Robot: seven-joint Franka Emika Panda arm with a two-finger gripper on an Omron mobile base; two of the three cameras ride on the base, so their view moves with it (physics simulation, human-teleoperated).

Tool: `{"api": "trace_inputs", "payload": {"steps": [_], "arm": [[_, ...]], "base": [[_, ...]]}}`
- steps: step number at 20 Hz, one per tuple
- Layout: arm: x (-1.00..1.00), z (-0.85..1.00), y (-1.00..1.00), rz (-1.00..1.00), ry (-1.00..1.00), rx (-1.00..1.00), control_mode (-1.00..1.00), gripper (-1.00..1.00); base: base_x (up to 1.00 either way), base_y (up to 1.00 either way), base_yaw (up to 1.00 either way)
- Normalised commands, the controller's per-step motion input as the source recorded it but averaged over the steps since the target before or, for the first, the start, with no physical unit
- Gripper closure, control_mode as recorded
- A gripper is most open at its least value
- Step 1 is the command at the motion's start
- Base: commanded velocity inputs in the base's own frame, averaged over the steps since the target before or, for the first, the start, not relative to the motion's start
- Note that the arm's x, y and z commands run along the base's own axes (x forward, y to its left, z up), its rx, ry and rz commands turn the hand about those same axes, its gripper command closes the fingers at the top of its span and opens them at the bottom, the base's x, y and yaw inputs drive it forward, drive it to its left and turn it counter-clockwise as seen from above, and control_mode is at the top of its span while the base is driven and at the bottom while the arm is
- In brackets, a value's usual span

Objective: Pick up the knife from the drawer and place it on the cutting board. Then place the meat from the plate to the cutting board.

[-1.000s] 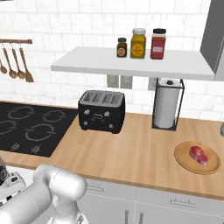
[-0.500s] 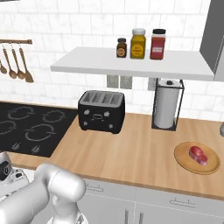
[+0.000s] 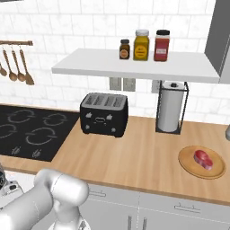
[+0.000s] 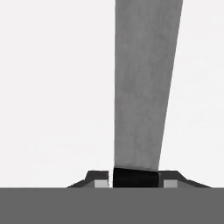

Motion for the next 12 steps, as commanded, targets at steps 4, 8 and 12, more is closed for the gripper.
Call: {"api": "trace_inputs", "payload": {"steps": [4, 8, 12], "arm": [[-0.05, 0.19, 0.83, 0.00, 0.06, 0.00, -1.00, 1.00], [-0.01, 0.76, 0.70, 0.00, 0.08, -0.01, -1.00, 1.00], [-0.21, 0.89, 0.27, 0.00, 0.12, -0.01, -1.00, 1.00]], "base": [[0.00, 0.00, 0.00], [0.00, 0.00, 0.00], [0.00, 0.00, 0.00]]}}
